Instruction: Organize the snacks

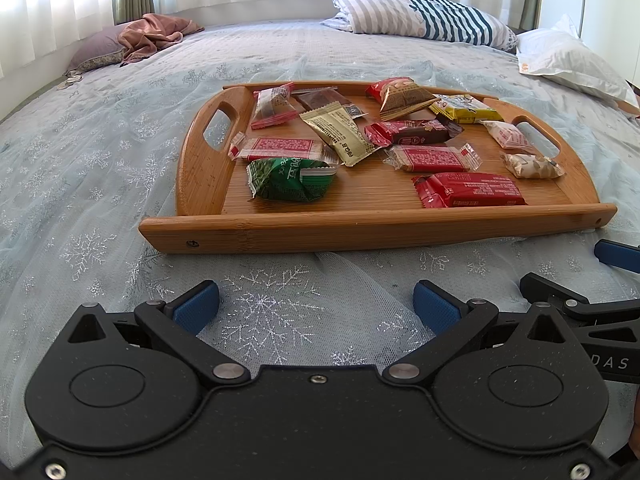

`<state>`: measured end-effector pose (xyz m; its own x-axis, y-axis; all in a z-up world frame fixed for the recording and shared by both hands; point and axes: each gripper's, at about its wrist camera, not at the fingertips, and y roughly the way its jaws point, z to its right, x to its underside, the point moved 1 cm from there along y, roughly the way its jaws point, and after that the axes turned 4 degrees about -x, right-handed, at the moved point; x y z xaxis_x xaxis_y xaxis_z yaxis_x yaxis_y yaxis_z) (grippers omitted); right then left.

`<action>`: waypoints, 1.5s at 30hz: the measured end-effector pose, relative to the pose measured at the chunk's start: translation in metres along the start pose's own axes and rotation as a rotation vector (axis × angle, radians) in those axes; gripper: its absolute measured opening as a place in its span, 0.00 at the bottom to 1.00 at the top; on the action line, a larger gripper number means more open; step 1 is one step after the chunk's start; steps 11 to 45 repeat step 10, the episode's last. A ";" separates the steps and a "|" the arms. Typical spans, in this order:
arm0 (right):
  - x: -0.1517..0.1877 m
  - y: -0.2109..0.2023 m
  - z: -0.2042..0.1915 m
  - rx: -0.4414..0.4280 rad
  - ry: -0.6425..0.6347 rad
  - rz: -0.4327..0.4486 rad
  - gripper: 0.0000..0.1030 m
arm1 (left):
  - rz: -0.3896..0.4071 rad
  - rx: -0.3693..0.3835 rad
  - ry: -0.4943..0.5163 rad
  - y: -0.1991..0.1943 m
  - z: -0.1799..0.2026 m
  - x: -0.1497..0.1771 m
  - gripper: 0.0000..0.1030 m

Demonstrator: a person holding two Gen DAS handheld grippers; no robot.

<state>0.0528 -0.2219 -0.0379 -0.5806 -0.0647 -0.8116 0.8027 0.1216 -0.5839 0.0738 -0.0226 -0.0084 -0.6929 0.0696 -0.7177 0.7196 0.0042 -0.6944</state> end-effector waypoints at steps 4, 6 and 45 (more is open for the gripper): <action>0.000 0.000 0.000 0.000 0.000 0.000 1.00 | 0.002 0.001 0.002 0.000 0.000 0.000 1.00; 0.000 0.000 0.000 0.000 0.000 0.000 1.00 | 0.001 0.001 0.001 0.000 0.000 0.000 1.00; 0.000 0.000 0.000 0.000 0.000 0.000 1.00 | 0.002 0.000 0.001 0.000 0.000 0.000 1.00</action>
